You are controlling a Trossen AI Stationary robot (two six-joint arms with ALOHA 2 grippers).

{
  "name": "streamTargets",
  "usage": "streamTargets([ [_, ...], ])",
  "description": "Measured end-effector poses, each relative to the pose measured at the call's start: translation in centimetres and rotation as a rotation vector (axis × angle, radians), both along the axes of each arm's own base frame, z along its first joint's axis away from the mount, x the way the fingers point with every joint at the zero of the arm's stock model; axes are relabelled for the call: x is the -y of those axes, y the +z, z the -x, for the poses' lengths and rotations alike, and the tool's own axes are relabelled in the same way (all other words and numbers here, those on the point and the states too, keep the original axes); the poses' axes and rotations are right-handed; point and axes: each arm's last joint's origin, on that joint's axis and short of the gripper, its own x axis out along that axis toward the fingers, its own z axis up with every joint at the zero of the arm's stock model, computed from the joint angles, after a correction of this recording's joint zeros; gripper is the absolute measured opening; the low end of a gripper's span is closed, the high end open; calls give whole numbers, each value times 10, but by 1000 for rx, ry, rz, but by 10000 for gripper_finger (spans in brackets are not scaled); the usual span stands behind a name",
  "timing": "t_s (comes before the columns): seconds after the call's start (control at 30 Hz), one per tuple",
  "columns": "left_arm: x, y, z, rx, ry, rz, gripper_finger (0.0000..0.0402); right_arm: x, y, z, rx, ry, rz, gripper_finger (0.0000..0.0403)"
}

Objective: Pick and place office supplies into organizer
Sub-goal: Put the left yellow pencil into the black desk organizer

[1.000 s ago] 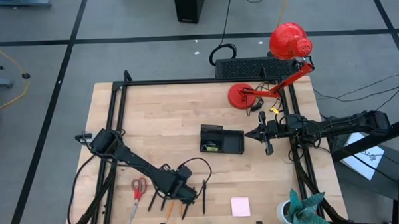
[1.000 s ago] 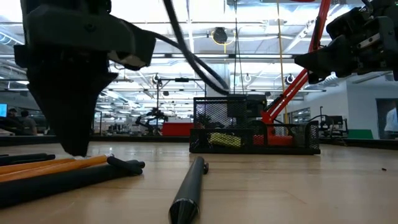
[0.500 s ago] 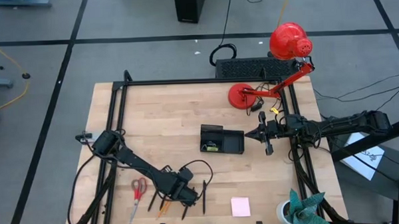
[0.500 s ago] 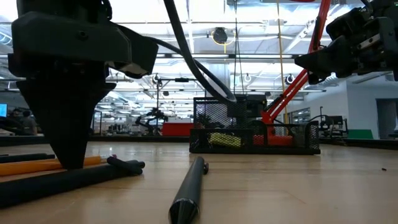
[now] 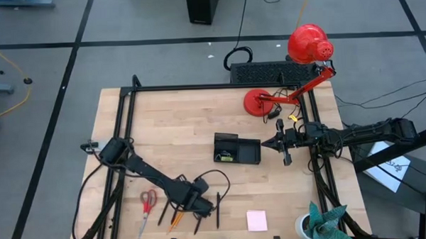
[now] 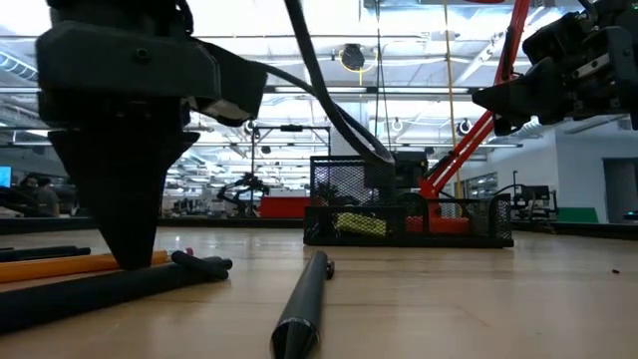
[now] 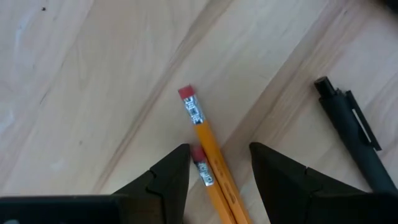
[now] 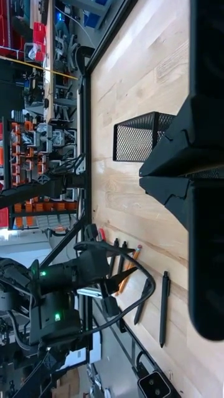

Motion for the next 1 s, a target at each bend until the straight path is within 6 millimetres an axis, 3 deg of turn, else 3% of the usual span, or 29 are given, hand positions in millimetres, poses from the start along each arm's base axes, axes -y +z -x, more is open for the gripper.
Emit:
streamTargets([
  [0.37,-13,0,-7,-8,-51,7,170,0,0,0,0,0,2,4],
  [0.9,-10,-3,-8,8,-124,-32,13,0,0,0,0,0,1,4],
  [1.0,-9,-3,-8,21,-129,-31,11,0,0,0,0,0,1,4],
])
